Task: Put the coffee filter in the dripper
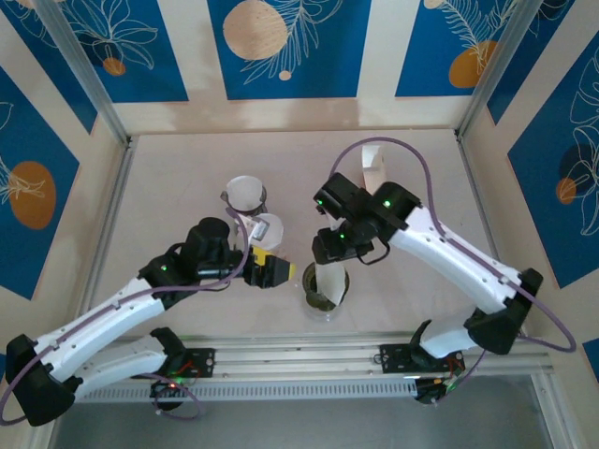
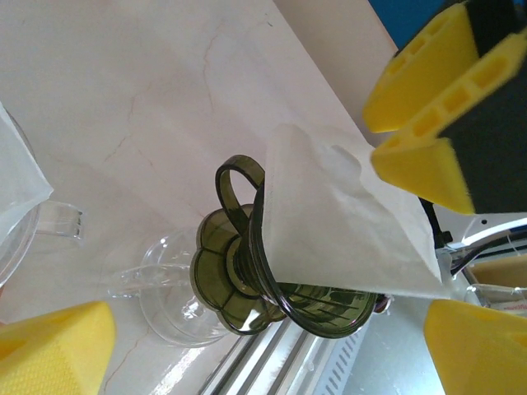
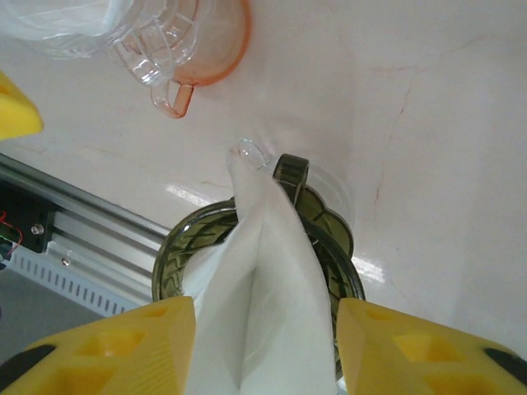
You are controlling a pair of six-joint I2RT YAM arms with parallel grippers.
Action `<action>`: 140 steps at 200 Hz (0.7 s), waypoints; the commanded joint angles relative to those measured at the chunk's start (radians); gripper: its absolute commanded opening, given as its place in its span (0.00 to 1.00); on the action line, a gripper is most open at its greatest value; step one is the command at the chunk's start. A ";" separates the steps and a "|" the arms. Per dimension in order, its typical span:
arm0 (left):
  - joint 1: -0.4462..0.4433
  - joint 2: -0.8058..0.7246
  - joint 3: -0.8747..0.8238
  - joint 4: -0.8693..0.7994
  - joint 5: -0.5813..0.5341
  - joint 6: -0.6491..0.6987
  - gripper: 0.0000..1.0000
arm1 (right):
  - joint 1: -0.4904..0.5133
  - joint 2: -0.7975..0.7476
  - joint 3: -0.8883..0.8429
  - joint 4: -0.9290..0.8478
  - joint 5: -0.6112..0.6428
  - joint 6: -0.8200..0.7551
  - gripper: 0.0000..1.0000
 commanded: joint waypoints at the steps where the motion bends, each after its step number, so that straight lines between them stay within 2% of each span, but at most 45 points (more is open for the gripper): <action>1: -0.008 0.017 0.027 0.037 0.025 -0.016 0.96 | 0.021 -0.073 -0.076 0.078 0.053 0.054 0.54; 55: -0.014 0.032 0.030 0.038 0.009 -0.019 0.96 | 0.024 -0.284 -0.244 0.115 0.123 0.217 0.55; 108: -0.016 0.044 0.042 0.031 0.001 -0.012 0.96 | 0.001 -0.373 -0.376 0.195 -0.003 0.296 0.52; 140: -0.017 0.046 0.041 0.033 -0.005 -0.014 0.96 | 0.000 -0.385 -0.421 0.215 -0.037 0.321 0.46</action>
